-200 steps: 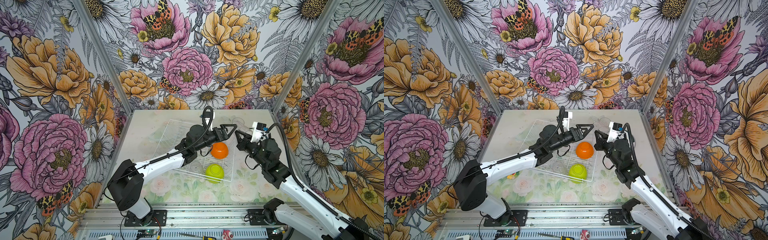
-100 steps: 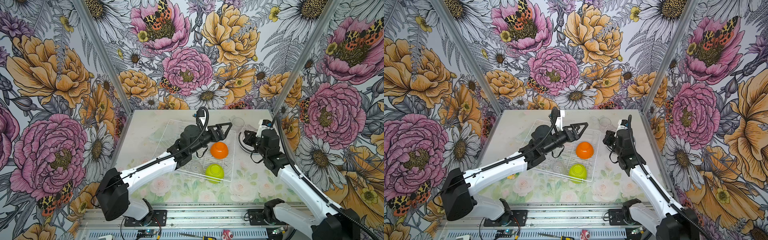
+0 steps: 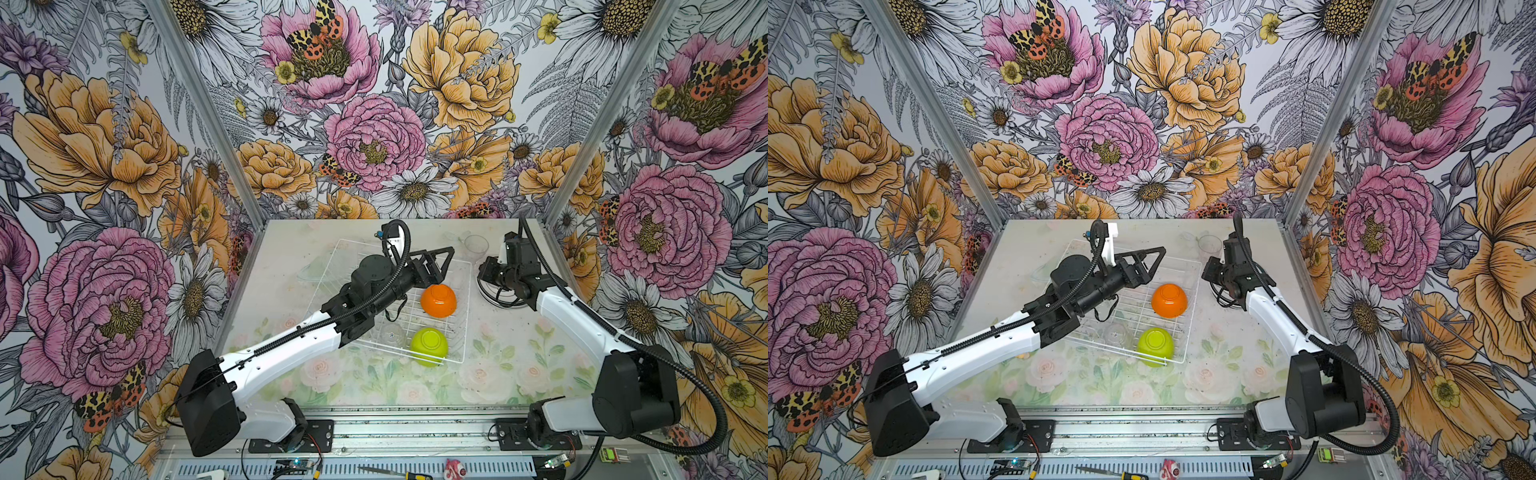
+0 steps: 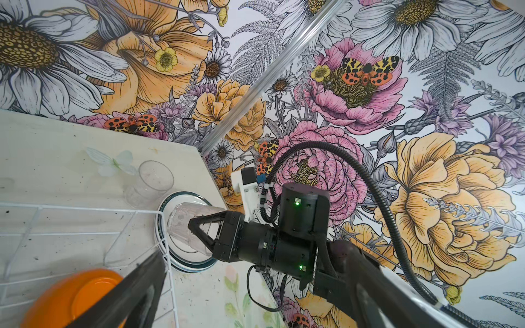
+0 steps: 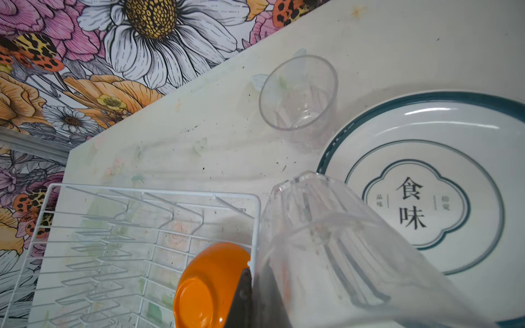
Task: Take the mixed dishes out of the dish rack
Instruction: 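Open the left gripper and draw back while the right gripper carries the glass away, then lower the clear glass onto the table beside the first glass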
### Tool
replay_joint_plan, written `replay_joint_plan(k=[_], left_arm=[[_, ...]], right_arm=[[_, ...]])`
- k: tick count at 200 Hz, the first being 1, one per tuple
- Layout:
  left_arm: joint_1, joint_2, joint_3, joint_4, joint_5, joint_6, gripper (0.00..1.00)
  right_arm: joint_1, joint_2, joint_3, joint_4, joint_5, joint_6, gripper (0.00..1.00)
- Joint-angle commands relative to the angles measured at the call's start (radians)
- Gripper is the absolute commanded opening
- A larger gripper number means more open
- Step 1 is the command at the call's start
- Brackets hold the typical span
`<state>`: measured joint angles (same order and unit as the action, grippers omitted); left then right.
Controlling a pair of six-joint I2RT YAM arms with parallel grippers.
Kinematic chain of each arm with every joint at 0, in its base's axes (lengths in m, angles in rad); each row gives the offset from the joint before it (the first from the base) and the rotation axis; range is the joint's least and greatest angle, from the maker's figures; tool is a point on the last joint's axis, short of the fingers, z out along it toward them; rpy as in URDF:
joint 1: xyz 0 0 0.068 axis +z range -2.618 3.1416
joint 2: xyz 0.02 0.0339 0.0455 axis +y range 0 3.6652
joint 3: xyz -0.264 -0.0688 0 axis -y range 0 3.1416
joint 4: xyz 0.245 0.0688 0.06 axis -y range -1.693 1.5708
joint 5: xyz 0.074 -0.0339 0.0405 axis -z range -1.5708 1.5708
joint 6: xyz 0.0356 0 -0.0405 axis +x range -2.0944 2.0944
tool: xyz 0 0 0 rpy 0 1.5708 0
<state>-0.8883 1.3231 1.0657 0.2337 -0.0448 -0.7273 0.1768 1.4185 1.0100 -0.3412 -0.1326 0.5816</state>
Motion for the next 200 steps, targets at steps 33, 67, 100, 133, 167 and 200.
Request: replay_joint_plan(k=[33, 67, 100, 133, 167, 200], left_arm=[[-0.006, -0.027, -0.019, -0.011, -0.038, 0.033, 0.99], [-0.007, -0.023, -0.018, -0.011, -0.039, 0.033, 0.99], [-0.005, -0.027, -0.021, -0.014, -0.05, 0.038, 0.99], [-0.001, -0.027, -0.024, -0.018, -0.056, 0.042, 0.99], [0.011, -0.028, -0.029, -0.019, -0.053, 0.043, 0.99], [0.023, -0.049, -0.045, -0.016, -0.053, 0.042, 0.99]], right_arm=[[0.005, 0.085, 0.116, -0.018, -0.024, -0.048, 0.0], [0.019, 0.173, 0.186, -0.045, -0.032, -0.062, 0.0], [0.041, 0.236, 0.225, -0.048, -0.031, -0.056, 0.0], [0.075, 0.282, 0.259, -0.048, -0.026, -0.053, 0.0], [0.107, 0.32, 0.294, -0.048, -0.01, -0.051, 0.0], [0.111, 0.336, 0.314, -0.074, 0.042, -0.061, 0.0]])
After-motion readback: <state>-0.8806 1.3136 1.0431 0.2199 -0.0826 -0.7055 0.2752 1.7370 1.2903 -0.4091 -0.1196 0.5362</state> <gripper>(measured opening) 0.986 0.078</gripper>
